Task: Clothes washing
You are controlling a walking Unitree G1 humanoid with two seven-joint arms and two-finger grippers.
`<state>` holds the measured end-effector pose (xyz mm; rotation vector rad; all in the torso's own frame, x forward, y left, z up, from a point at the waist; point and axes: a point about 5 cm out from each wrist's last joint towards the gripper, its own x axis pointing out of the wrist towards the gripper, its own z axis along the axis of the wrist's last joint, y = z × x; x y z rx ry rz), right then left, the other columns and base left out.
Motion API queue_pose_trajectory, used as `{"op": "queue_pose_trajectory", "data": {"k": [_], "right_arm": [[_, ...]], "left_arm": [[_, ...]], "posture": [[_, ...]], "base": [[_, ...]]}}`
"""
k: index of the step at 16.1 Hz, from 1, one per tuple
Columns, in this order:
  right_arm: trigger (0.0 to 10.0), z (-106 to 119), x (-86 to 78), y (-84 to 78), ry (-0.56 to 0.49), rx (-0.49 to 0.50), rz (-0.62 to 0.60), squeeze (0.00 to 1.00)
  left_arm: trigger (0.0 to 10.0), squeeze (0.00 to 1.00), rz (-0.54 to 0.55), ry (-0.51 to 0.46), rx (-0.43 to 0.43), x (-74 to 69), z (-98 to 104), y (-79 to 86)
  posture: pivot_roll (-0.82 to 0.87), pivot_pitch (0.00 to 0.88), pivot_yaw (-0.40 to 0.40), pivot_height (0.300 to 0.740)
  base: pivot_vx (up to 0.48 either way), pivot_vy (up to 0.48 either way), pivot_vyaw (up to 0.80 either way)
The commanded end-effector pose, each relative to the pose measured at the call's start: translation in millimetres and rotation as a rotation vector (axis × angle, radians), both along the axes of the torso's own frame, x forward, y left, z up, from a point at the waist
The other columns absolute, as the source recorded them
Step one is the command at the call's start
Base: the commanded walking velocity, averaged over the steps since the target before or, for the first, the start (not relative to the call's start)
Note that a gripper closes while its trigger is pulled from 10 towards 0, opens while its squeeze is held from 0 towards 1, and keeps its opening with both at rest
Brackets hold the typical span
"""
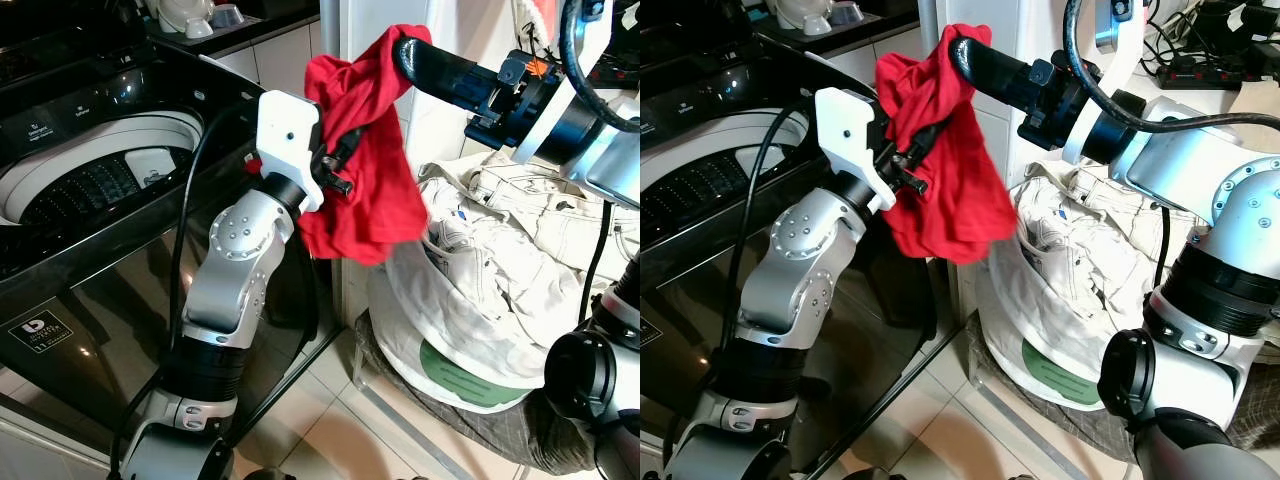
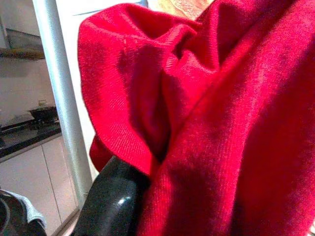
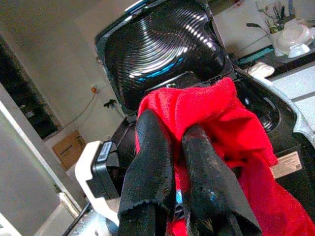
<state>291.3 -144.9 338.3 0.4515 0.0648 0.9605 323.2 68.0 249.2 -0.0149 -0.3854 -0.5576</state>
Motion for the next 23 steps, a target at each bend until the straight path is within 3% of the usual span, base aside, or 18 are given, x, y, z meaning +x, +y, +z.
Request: {"op": "queue_pose_trajectory", "data": {"k": [1,2,4,5,6,7,8,9,11,13,14,15,17,18,20,23], "right_arm": [[7.9,4.8,-2.1,-1.6,-0.048,-0.016,-0.032,0.06],[10.0,4.3,-0.7,-1.7,-0.048,-0.001,-0.036,1.00],[10.0,4.3,-3.3,-2.2,-0.060,-0.003,-0.022,1.00],[10.0,1.0,-3.4,-3.7,-0.069,-0.071,-0.064,1.00],[10.0,-0.6,-3.4,-4.0,-0.073,-0.099,-0.077,1.00],[10.0,-18.5,-7.9,4.8,-0.108,-0.315,-0.094,0.00],[10.0,-23.9,-9.4,8.3,-0.115,-0.364,-0.086,0.00],[10.0,-33.3,-10.5,16.7,-0.118,-0.422,-0.072,0.00],[10.0,-45.7,-9.2,28.9,-0.110,-0.480,-0.074,0.00],[10.0,-53.3,-8.6,35.8,-0.107,-0.518,-0.086,0.00],[10.0,-56.4,-8.8,39.0,-0.114,-0.528,-0.090,0.00],[10.0,-60.2,-9.3,43.0,-0.118,-0.538,-0.091,0.00],[10.0,-66.5,-10.3,48.7,-0.116,-0.556,-0.099,0.00],[10.0,-71.3,-12.7,53.0,-0.110,-0.565,-0.094,0.00],[10.0,-74.9,-15.1,56.6,-0.108,-0.569,-0.087,0.00],[10.0,-77.4,-16.7,56.4,-0.103,-0.570,-0.089,0.00]], "left_arm": [[0.0,0.00,0.085,0.017,-0.005,8.6,0.9,15.5],[0.0,0.00,0.114,0.018,-0.001,11.7,1.6,21.7],[0.0,0.00,0.181,0.015,0.014,18.9,4.0,36.3],[0.0,0.00,0.274,-0.010,0.066,29.1,10.4,56.7],[0.0,0.00,0.301,-0.016,0.083,32.1,12.6,62.8],[0.0,0.00,0.535,-0.072,0.231,54.6,37.2,110.6],[0.0,0.00,0.612,-0.099,0.303,59.7,46.8,125.2],[0.0,0.00,0.759,-0.151,0.399,67.7,68.3,153.1],[0.0,0.00,0.870,-0.168,0.447,73.7,87.1,175.3],[0.0,0.00,0.875,-0.087,0.477,80.7,79.7,181.2],[3.0,0.00,0.849,-0.010,0.519,85.5,65.3,180.2],[10.0,0.00,0.825,0.065,0.561,88.7,48.5,178.9],[10.0,0.00,0.780,0.156,0.603,90.8,27.0,176.8],[10.0,1.00,0.789,0.233,0.653,89.2,11.0,182.8],[10.0,1.00,0.811,0.319,0.716,85.9,-3.8,191.8],[10.0,1.00,0.837,0.366,0.721,83.2,-8.2,199.8]], "posture": [[-0.10,0.000,0.070,0.740],[-0.10,0.000,0.070,0.740],[-0.10,0.000,0.070,0.740],[-0.10,0.000,0.068,0.740],[-0.10,0.000,0.068,0.740],[-0.10,0.000,0.067,0.740],[-0.10,0.000,0.067,0.740],[-0.10,0.000,0.068,0.740],[-0.11,0.000,0.073,0.740],[-0.12,0.000,0.081,0.740],[-0.13,0.000,0.085,0.740],[-0.13,0.000,0.086,0.740],[-0.14,0.000,0.094,0.740],[-0.14,0.000,0.100,0.740],[-0.14,0.000,0.100,0.740],[-0.14,0.000,0.101,0.740]], "base": [[0.000,0.000,0.00],[0.000,0.000,0.00],[0.000,0.000,0.00],[0.000,0.000,0.00],[0.000,0.000,0.00],[0.000,0.000,0.00],[0.000,0.000,0.00],[0.000,0.000,0.00],[0.000,0.000,0.00],[0.000,0.000,0.00],[0.000,0.000,0.00],[0.000,0.000,0.00],[0.000,0.000,0.00],[0.000,0.000,0.00],[0.000,0.000,0.00],[0.000,0.000,0.00]]}}
